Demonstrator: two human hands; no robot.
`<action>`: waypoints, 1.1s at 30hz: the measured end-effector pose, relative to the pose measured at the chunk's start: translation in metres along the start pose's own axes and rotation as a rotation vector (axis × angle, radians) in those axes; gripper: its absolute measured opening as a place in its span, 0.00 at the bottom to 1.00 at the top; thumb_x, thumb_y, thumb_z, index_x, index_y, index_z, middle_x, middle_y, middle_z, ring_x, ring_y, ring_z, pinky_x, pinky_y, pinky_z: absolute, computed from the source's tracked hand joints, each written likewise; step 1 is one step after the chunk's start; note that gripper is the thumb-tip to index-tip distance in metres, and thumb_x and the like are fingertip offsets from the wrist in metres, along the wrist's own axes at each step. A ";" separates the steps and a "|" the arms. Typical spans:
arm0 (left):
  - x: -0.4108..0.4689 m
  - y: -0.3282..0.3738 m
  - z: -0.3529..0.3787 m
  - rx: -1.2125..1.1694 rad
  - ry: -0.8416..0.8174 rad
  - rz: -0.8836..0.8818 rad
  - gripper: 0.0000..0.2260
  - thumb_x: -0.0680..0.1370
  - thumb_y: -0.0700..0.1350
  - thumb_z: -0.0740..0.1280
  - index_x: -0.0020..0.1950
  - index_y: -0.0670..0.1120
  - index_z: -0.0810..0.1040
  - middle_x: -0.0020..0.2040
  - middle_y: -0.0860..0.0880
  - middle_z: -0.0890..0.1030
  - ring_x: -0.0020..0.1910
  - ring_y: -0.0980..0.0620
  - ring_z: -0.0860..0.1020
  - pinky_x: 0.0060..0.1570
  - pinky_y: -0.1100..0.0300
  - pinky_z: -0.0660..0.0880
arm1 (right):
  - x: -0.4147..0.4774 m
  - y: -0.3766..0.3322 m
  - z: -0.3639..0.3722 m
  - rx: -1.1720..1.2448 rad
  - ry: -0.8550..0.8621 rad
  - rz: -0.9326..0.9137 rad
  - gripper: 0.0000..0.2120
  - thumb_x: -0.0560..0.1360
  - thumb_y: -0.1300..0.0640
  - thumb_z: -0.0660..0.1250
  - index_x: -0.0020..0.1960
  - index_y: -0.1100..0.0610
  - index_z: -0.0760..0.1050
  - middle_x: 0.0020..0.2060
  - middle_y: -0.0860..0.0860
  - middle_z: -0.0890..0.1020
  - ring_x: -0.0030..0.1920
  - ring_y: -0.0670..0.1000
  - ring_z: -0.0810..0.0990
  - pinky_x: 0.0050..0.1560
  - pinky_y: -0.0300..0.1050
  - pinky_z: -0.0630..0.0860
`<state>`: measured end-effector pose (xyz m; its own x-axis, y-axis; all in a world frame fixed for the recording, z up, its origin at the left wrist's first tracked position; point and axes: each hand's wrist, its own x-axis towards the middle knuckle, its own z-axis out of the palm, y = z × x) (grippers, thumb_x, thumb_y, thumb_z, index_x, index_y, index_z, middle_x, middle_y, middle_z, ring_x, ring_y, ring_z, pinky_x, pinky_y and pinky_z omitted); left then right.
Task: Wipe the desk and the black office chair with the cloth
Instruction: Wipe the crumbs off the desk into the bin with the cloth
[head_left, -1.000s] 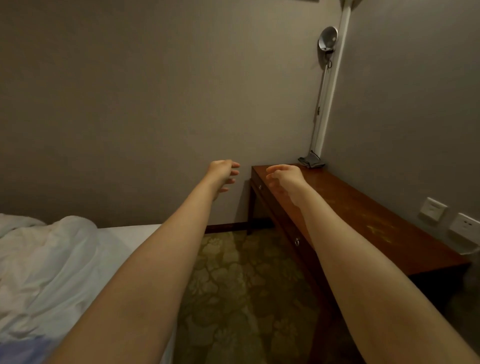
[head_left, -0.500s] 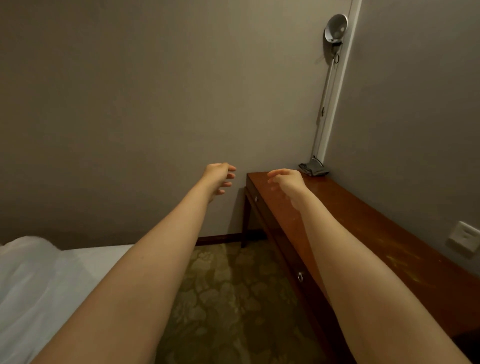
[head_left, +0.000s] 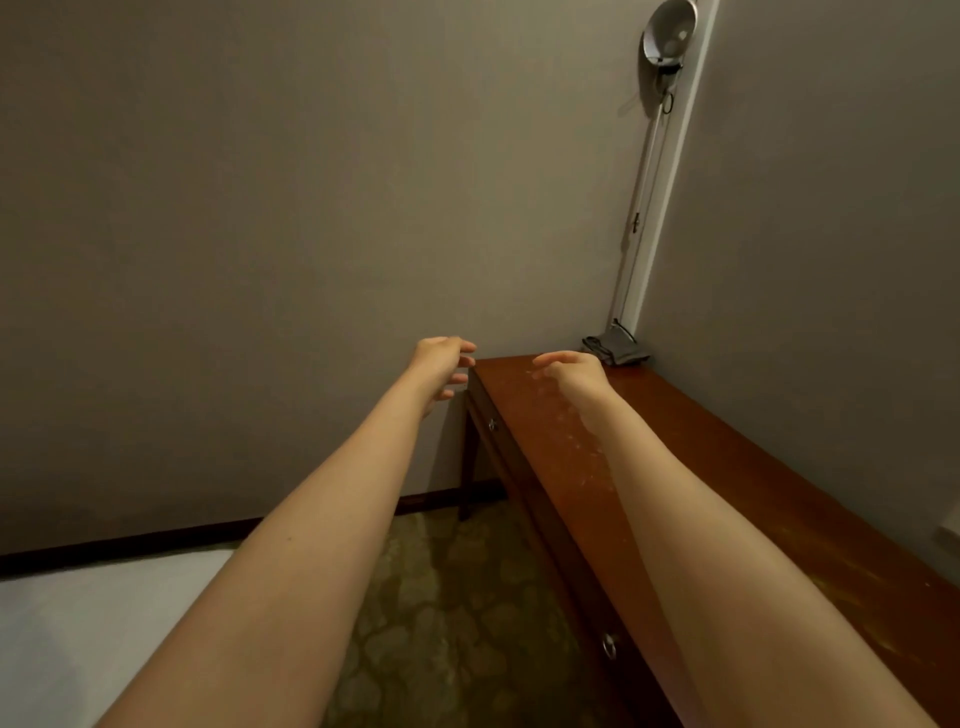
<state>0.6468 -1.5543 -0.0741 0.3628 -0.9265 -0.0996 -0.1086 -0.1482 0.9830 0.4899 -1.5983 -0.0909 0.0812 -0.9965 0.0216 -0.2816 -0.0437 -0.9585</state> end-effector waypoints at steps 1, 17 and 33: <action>0.012 0.002 0.000 -0.001 -0.007 0.005 0.09 0.80 0.43 0.54 0.51 0.49 0.74 0.38 0.53 0.75 0.34 0.55 0.73 0.33 0.63 0.64 | 0.010 0.000 0.003 0.005 0.008 -0.001 0.11 0.77 0.67 0.58 0.50 0.59 0.78 0.43 0.54 0.80 0.34 0.47 0.76 0.32 0.40 0.70; 0.223 0.031 -0.018 0.048 -0.227 0.088 0.09 0.80 0.44 0.55 0.51 0.48 0.75 0.47 0.49 0.77 0.35 0.55 0.73 0.33 0.63 0.65 | 0.184 -0.029 0.087 0.094 0.225 0.031 0.12 0.80 0.60 0.55 0.52 0.58 0.77 0.44 0.53 0.78 0.35 0.48 0.75 0.30 0.40 0.67; 0.372 0.033 0.023 0.076 -0.355 0.100 0.09 0.81 0.44 0.55 0.52 0.47 0.75 0.49 0.48 0.77 0.45 0.49 0.74 0.35 0.62 0.66 | 0.319 -0.002 0.081 0.110 0.364 0.093 0.11 0.79 0.63 0.56 0.45 0.56 0.76 0.39 0.51 0.78 0.33 0.49 0.74 0.32 0.44 0.70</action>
<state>0.7571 -1.9114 -0.0825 0.0049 -0.9979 -0.0642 -0.2006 -0.0639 0.9776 0.5940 -1.9106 -0.1057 -0.2895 -0.9571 0.0136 -0.1657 0.0361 -0.9855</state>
